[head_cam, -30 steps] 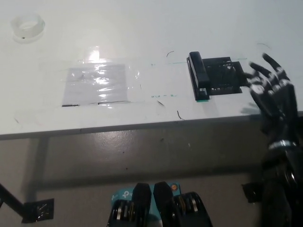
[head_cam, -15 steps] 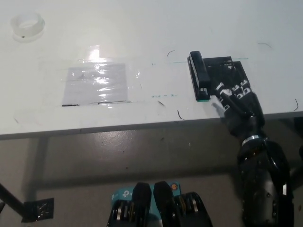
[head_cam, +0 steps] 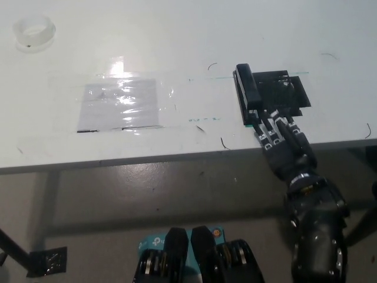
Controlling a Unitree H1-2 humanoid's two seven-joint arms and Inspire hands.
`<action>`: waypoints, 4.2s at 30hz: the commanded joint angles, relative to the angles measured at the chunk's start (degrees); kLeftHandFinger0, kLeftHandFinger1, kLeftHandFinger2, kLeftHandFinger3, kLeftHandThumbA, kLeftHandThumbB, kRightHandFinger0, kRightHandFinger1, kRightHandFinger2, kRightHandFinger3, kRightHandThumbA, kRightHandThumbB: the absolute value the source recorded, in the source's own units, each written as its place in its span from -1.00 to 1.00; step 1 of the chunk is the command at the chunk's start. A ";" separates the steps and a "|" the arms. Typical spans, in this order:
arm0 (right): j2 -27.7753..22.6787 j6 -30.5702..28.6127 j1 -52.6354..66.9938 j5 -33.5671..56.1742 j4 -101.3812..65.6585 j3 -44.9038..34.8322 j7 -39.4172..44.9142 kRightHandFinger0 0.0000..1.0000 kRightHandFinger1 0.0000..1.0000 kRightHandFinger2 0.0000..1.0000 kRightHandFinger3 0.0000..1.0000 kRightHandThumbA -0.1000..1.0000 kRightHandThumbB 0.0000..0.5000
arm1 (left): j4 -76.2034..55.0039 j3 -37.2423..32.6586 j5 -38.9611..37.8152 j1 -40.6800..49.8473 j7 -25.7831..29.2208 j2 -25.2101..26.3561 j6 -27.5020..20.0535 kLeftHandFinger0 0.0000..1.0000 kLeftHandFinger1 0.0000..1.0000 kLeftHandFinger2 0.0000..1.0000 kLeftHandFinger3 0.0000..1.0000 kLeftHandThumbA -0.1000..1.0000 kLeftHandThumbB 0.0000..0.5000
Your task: A stapler is kept infront of the robot on the black mark on the desk and the robot uses its right hand to lift the top of the stapler to open it
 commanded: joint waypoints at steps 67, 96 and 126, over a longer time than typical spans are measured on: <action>0.62 -4.87 -10.99 3.90 10.77 -5.83 -5.35 0.67 0.76 0.90 1.00 1.00 -1.00 | -1.25 0.01 -0.40 0.94 0.22 0.27 -2.09 -0.12 0.01 0.33 0.68 1.00 -0.19; -0.59 -6.35 -23.83 2.40 15.34 -2.87 -5.49 0.45 0.49 0.58 0.92 0.89 -1.00 | -1.16 0.04 -0.51 3.69 0.13 -0.79 -2.00 -0.09 0.01 0.33 0.67 1.00 -0.15; -14.39 -29.36 -49.36 -6.14 70.92 -5.13 2.86 0.16 0.23 0.34 0.73 0.72 -1.00 | -1.61 0.09 -0.81 4.74 -0.28 -0.70 -2.03 -0.13 0.02 0.42 0.72 1.00 -0.13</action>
